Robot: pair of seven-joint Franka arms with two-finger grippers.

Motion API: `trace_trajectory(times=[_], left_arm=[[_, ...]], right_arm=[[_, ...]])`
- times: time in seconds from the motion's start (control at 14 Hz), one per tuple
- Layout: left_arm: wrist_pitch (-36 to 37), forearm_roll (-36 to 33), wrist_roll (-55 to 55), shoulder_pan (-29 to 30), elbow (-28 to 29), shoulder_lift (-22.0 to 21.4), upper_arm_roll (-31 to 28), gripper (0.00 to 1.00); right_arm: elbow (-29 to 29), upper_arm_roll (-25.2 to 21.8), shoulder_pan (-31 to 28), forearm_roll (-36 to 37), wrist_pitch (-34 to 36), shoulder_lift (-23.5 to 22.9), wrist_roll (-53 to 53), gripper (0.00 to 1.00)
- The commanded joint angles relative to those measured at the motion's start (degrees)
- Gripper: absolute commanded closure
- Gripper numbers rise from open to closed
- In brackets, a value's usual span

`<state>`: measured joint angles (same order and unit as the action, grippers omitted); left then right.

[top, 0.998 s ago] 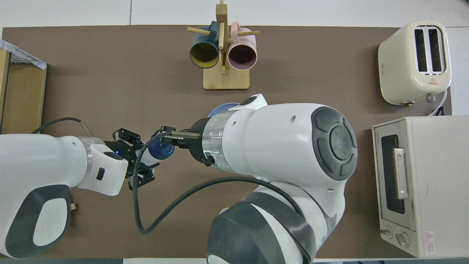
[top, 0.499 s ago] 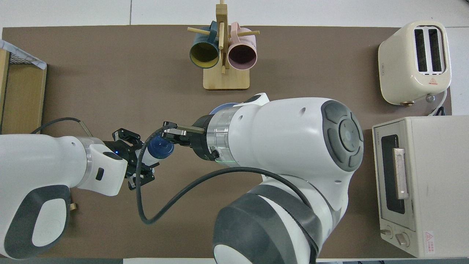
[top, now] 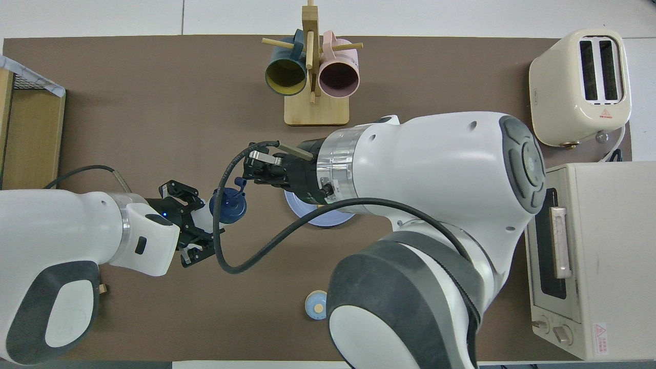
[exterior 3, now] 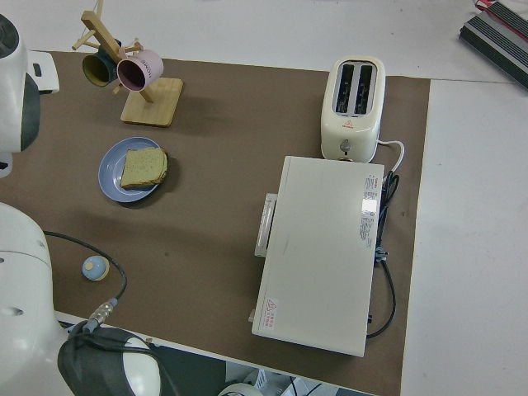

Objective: Put bread on plate and add seasoning
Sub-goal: 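Withdraw the right gripper back toward the toaster oven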

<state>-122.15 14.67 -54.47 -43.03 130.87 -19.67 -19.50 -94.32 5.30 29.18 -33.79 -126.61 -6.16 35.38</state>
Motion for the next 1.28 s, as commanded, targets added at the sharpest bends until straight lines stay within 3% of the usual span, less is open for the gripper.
trace_trajectory(times=[0.0, 0.21, 0.5, 0.71, 0.86, 1.0, 1.21], left_arm=[[-0.4, 0.4, -0.9, -0.1, 1.5, -1.6, -0.5, 1.00], [-0.4, 0.3, -0.9, -0.1, 0.8, -1.1, -0.5, 1.00], [0.6, -3.5, 0.1, 0.0, -2.5, 1.3, -0.4, 1.00], [2.0, -7.3, 1.5, -0.2, -5.7, 4.9, -0.4, 1.00], [2.0, -8.4, 3.2, -0.3, -6.9, 6.5, -0.4, 1.00], [3.7, -9.7, 4.3, -0.3, -9.5, 9.1, 0.2, 1.00], [7.9, -14.2, 9.4, -0.5, -16.0, 14.8, 2.3, 1.00]], right_arm=[[-1.3, 0.2, -4.7, 9.8, 4.2, 1.2, -4.2, 0.00], [-1.8, 0.1, -11.0, 12.3, 9.7, 1.9, -11.5, 0.00], [3.4, 0.1, -21.4, 23.7, 28.4, 1.8, -22.5, 0.00], [11.0, 0.1, -25.2, 30.3, 43.0, 2.1, -24.7, 0.00], [9.0, -1.3, -26.4, 31.2, 44.5, 4.6, -29.6, 0.00], [-1.0, -1.7, -25.8, 31.9, 40.1, 8.5, -30.2, 0.00], [0.0, -4.5, -26.1, 32.2, 40.2, 7.7, -34.2, 0.00]])
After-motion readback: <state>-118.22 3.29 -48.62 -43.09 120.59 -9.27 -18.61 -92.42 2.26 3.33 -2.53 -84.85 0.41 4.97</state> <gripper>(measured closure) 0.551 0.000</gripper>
